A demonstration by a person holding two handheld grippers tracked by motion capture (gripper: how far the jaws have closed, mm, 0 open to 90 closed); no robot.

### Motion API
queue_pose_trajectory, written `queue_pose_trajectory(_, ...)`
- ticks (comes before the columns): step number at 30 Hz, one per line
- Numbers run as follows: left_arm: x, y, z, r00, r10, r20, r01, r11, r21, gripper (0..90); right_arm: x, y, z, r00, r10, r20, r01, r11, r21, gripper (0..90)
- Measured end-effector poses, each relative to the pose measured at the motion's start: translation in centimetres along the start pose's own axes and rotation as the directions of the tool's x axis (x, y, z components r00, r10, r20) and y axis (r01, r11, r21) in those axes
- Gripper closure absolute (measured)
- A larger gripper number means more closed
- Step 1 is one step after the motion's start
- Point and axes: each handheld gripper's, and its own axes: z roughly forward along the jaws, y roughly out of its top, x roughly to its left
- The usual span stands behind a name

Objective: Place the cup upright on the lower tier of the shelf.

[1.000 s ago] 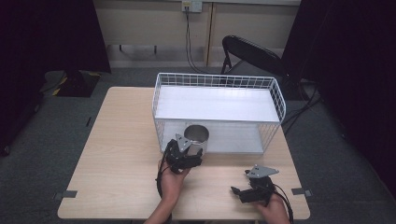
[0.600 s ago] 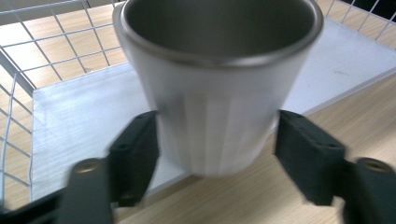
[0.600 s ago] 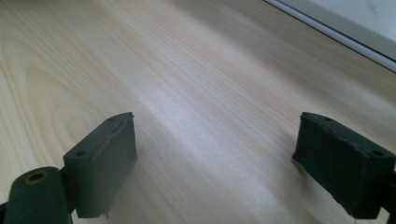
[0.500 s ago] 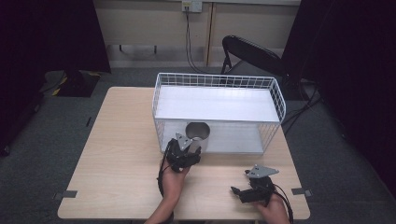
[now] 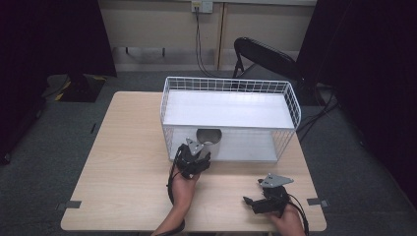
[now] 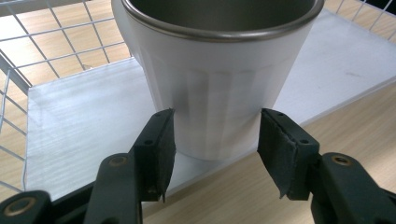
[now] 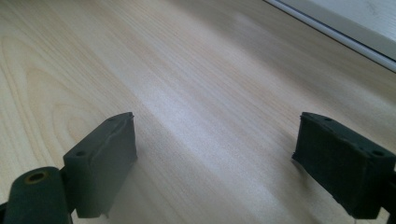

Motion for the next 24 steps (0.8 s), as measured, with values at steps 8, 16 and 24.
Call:
queue_pose_trajectory(8,-0.07,0.35,0.5,0.9999,-0.003,-0.014,0.003,1.0,0.009,49.4,-0.01,0.0,-0.01,1.0,0.0,0.0,0.0,1.0,0.001,11.6)
queue_pose_trajectory(16,0.0,0.65,0.85,0.9998,-0.005,-0.018,0.005,0.9999,0.01,52.1,-0.01,0.0,-0.01,1.0,0.001,-0.001,-0.001,1.0,0.001,11.6)
queue_pose_trajectory(24,0.39,0.69,0.72,0.9999,0.012,-0.004,-0.012,0.9999,0.005,48.2,-0.01,0.0,-0.01,1.0,0.0,-0.002,0.0,1.0,0.0,11.6)
